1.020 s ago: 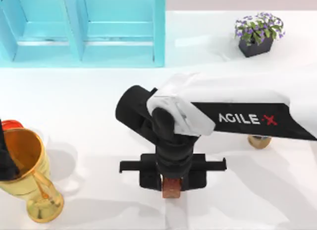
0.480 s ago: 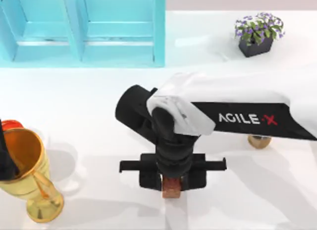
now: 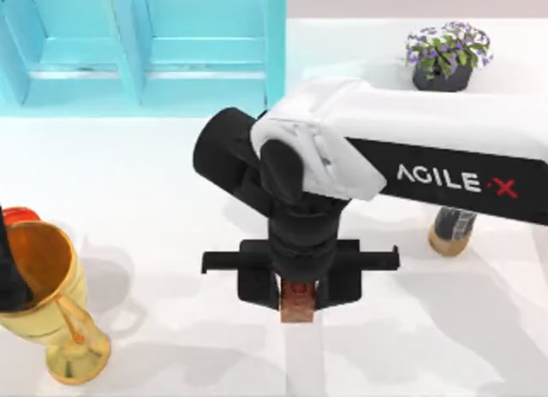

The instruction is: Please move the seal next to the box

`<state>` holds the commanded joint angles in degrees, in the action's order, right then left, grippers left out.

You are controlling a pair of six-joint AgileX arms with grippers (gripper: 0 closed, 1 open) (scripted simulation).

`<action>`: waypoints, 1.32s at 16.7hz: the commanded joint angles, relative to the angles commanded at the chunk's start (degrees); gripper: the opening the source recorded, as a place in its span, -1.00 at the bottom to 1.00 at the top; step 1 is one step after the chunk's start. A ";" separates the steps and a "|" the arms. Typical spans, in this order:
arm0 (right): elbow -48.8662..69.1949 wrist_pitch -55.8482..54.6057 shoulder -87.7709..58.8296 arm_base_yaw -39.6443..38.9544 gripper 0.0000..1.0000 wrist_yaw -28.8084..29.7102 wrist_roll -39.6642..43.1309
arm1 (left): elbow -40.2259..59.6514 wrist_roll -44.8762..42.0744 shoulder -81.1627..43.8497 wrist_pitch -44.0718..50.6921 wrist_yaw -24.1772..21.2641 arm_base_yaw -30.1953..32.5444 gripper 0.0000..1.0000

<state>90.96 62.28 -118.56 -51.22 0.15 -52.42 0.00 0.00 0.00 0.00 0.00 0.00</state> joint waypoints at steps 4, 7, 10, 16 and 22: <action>-0.01 -0.22 -0.22 0.09 -1.00 -0.11 0.04 | 0.00 0.00 0.00 0.00 0.00 0.00 1.00; 3.82 -1.47 0.15 3.94 -1.00 -1.81 3.93 | 0.00 0.00 0.00 0.00 0.00 0.00 1.00; 10.86 -1.34 0.17 12.79 -1.00 -3.92 13.07 | 0.00 0.00 0.00 0.00 0.00 0.00 1.00; 19.47 11.91 -0.31 36.60 -1.00 -3.18 36.48 | 0.00 0.00 0.00 0.00 0.00 0.00 1.00; 19.83 20.68 0.80 47.13 -1.00 -0.10 47.33 | 0.00 0.00 0.00 0.00 0.00 0.00 1.00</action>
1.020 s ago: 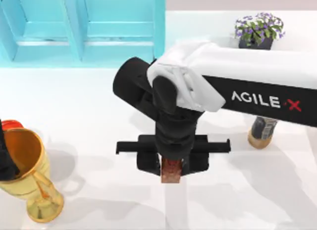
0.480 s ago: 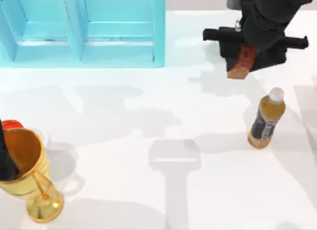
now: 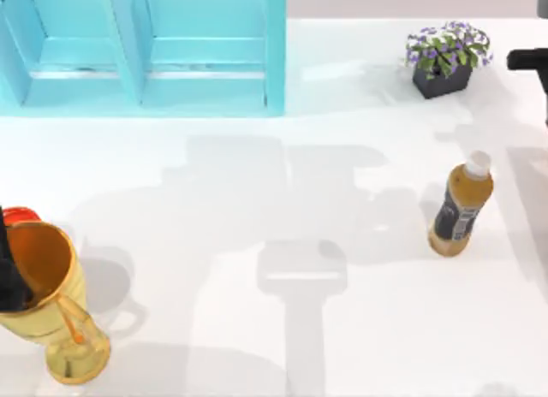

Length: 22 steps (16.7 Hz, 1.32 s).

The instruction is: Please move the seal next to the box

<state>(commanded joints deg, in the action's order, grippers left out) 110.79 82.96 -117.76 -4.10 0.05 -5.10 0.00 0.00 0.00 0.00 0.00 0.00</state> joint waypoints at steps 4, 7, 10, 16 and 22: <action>-0.06 -0.26 -0.25 -0.09 -1.00 0.03 -0.14 | 0.00 0.00 0.00 0.00 0.00 0.00 1.00; -1.47 -2.72 -0.70 0.90 -1.00 0.79 -1.02 | 0.00 0.00 0.00 0.00 0.00 0.00 1.00; -4.90 -5.68 -1.02 1.18 -1.00 2.43 -1.99 | 0.00 0.00 0.00 0.00 0.00 0.00 1.00; -13.78 -13.64 -0.18 -0.20 -1.00 0.82 -0.56 | 0.00 0.00 0.00 0.00 0.00 0.00 1.00; -14.61 -14.70 -0.09 -0.21 -0.85 0.00 -0.21 | 0.00 0.00 0.00 0.00 0.00 0.00 1.00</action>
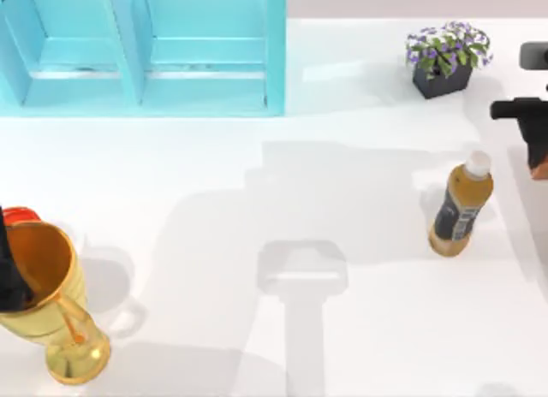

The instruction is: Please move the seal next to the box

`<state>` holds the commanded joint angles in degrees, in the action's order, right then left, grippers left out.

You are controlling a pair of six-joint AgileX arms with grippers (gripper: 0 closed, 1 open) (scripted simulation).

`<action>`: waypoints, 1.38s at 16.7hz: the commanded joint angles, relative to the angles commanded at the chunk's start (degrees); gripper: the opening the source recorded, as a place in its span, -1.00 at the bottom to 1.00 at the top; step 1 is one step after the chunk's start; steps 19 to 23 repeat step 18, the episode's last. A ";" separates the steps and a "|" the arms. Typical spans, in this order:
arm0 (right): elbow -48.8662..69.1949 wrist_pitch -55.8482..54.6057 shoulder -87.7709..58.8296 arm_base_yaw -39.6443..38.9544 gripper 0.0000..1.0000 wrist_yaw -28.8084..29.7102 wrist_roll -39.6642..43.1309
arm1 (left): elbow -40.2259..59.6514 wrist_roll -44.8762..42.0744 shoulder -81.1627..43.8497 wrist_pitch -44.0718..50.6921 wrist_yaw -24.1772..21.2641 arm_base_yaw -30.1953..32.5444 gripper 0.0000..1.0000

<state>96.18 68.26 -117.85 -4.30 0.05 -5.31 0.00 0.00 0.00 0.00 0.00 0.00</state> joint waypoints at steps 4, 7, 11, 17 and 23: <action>0.00 0.00 0.00 0.00 -0.25 0.00 0.00 | 0.00 0.00 0.00 0.00 0.00 0.00 1.00; 0.00 0.00 0.00 0.00 0.21 0.00 0.00 | 0.00 0.00 0.00 0.00 0.00 0.00 1.00; 0.00 0.00 0.00 0.00 0.81 0.00 0.00 | 0.00 0.00 0.00 0.00 0.00 0.00 1.00; 0.00 0.00 0.00 0.00 1.00 0.00 0.00 | 0.00 0.00 0.00 0.00 0.00 0.00 1.00; 0.00 0.00 0.00 0.00 1.00 0.00 0.00 | 0.00 0.00 0.00 0.00 0.00 0.00 1.00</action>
